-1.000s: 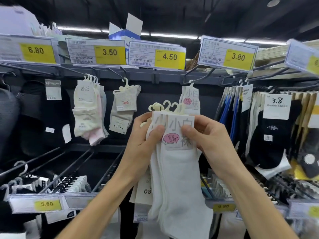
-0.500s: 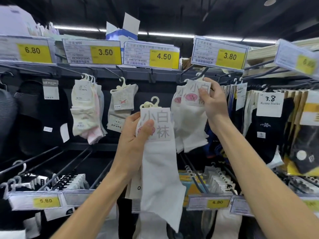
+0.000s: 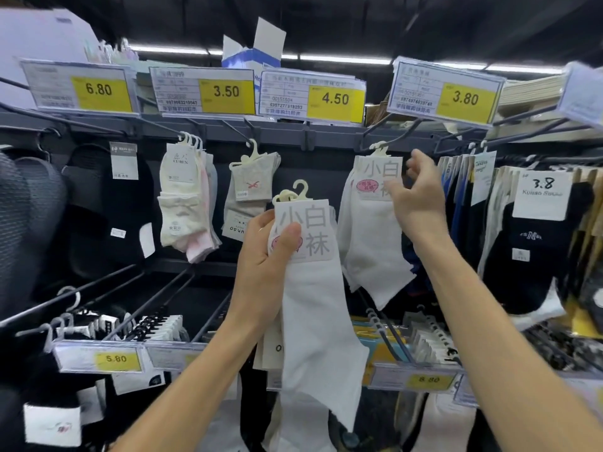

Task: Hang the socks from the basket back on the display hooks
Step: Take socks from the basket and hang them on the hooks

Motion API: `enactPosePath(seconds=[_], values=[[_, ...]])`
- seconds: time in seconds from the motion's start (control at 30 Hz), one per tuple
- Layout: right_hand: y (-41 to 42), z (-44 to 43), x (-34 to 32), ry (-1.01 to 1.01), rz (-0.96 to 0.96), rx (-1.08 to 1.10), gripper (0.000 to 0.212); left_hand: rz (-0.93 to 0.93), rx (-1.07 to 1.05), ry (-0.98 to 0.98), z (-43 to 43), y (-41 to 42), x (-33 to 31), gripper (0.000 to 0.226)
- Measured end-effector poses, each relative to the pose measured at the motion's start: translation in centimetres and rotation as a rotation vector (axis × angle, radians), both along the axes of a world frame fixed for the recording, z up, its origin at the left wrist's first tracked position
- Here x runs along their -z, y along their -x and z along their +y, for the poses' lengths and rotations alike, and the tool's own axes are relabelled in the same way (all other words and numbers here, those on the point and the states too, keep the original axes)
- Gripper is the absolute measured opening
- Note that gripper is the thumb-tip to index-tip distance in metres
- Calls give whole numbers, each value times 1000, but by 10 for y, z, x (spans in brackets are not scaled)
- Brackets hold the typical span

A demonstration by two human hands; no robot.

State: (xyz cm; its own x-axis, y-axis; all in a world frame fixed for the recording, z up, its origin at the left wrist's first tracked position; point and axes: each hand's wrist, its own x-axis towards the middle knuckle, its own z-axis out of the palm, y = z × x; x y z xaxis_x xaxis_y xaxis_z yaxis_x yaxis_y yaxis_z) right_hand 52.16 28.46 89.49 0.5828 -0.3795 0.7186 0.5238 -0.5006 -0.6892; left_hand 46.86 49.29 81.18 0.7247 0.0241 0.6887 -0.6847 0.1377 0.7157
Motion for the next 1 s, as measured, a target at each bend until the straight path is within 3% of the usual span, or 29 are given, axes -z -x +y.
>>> enactPosePath(seconds=[0.1, 0.23, 0.33, 0.43, 0.5, 0.6, 0.73, 0.87, 1.0], values=[[40, 27, 24, 33, -222, -126, 35, -42, -17, -1, 2, -3, 4, 16], [74, 57, 46, 220, -58, -417, 27, -142, -73, -51, 2, -6, 4, 20], [77, 58, 46, 239, -38, -439, 24, -171, -101, -95, 4, -8, 5, 27], [73, 52, 45, 274, 0, -438, 22, -160, -108, -114, 8, -8, 6, 19], [69, 44, 43, 167, -15, -477, 21, -139, -108, -121, 12, -9, 7, 17], [62, 25, 35, -55, -119, -411, 21, -148, -138, -154, 20, -10, 9, 13], [43, -2, 23, -185, -232, -253, 20, -178, -157, -174, 26, -7, 7, 28], [22, -18, 8, -129, -200, -162, 24, -165, -156, -144, 28, -10, 7, 59], [6, -17, -6, -15, -192, -83, 29, -144, -168, -116, 29, -13, 10, 74]])
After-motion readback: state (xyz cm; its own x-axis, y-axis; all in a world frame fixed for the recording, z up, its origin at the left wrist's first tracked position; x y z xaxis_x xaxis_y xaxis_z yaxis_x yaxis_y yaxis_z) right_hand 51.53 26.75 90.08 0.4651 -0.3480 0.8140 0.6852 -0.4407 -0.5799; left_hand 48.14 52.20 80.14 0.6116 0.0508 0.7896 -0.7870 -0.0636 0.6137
